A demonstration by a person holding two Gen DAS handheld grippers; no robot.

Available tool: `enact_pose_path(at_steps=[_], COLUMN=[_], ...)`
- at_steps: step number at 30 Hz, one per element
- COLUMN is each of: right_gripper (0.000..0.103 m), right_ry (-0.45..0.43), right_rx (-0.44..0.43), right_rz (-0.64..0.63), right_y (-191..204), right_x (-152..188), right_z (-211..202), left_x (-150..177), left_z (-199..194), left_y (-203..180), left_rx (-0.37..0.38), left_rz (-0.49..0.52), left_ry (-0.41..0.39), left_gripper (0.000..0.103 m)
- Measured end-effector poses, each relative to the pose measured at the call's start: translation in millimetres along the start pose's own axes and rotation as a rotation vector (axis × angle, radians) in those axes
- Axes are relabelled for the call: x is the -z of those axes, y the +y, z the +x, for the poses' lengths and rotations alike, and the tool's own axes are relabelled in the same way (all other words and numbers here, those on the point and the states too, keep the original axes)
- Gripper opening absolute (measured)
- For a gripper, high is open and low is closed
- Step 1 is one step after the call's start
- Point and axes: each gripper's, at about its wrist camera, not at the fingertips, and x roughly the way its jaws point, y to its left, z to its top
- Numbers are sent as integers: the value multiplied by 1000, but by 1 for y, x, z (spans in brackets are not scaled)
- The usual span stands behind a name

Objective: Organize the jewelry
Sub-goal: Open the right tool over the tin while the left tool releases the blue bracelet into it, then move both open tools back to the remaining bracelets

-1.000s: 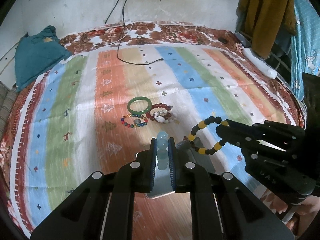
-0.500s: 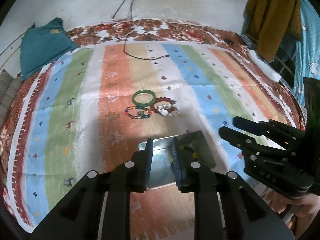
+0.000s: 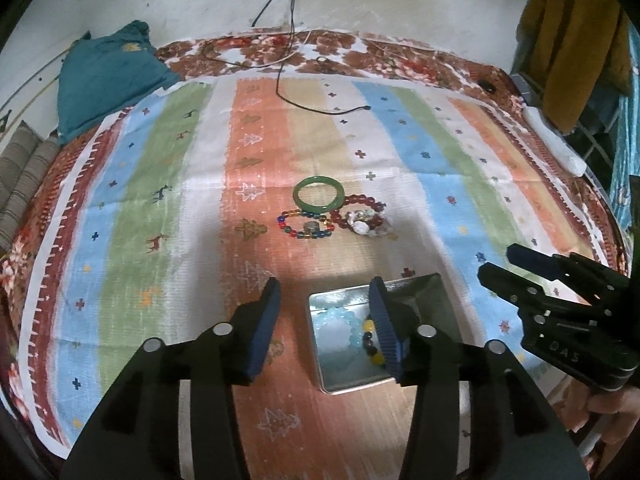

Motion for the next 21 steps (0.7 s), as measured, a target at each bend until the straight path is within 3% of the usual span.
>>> enact_pose_path(at_steps=[13, 21], right_gripper=[70, 75], right_ry=[58, 101], right_rx=[32, 43], right_rz=[18, 4], right_y=[-14, -17], right_x=[-20, -31], right_z=[28, 50], left_x=[-26, -41], left_z=[28, 53], left_y=[18, 29], left_rx=[-76, -91], left_rz=[-11, -33], left_ry=[37, 78], left_gripper=[71, 75])
